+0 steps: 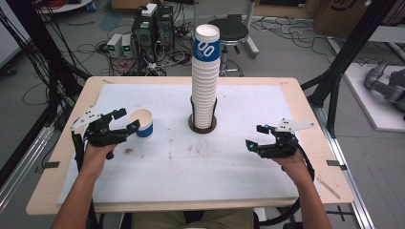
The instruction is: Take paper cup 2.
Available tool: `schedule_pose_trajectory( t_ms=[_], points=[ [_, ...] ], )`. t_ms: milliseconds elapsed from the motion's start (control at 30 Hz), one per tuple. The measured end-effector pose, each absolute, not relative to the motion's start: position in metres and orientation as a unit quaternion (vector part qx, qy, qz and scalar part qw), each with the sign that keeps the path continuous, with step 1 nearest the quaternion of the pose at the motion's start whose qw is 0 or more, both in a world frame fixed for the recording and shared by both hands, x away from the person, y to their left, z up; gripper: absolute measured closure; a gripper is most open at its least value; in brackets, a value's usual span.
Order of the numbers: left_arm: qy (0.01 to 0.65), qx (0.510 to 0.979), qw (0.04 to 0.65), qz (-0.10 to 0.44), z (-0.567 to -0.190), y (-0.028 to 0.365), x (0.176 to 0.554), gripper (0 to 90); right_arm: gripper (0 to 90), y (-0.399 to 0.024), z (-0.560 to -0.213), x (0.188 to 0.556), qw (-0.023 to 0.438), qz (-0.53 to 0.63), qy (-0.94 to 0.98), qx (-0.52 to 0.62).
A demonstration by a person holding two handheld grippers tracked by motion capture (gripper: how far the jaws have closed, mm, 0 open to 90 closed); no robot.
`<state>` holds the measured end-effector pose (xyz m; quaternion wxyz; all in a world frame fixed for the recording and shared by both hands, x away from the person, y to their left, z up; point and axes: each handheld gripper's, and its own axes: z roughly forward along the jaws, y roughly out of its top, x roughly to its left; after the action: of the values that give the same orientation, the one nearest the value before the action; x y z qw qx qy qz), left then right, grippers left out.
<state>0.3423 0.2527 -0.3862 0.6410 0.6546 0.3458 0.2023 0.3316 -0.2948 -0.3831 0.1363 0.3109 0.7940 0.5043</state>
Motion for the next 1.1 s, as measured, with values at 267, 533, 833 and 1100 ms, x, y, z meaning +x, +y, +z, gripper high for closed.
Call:
schedule_pose_trajectory(
  t_ms=[267, 533, 833, 1100],
  points=[
    [0.336, 0.656, 0.647, 0.195, -0.382, 0.248, 0.338, 16.5, 20.5, -0.296, -0.384, 0.333, 0.132, 0.512, 0.790, 0.312],
    [0.307, 0.661, 0.662, 0.174, -0.367, 0.229, 0.340, 16.5, 20.5, -0.295, -0.383, 0.332, 0.132, 0.515, 0.789, 0.307],
    [0.257, 0.659, 0.692, 0.143, -0.325, 0.186, 0.362, 16.4, 20.5, -0.295, -0.380, 0.333, 0.131, 0.519, 0.788, 0.303],
    [0.236, 0.664, 0.698, 0.125, -0.299, 0.158, 0.389, 16.4, 20.5, -0.296, -0.380, 0.333, 0.127, 0.519, 0.789, 0.303]
  ],
)
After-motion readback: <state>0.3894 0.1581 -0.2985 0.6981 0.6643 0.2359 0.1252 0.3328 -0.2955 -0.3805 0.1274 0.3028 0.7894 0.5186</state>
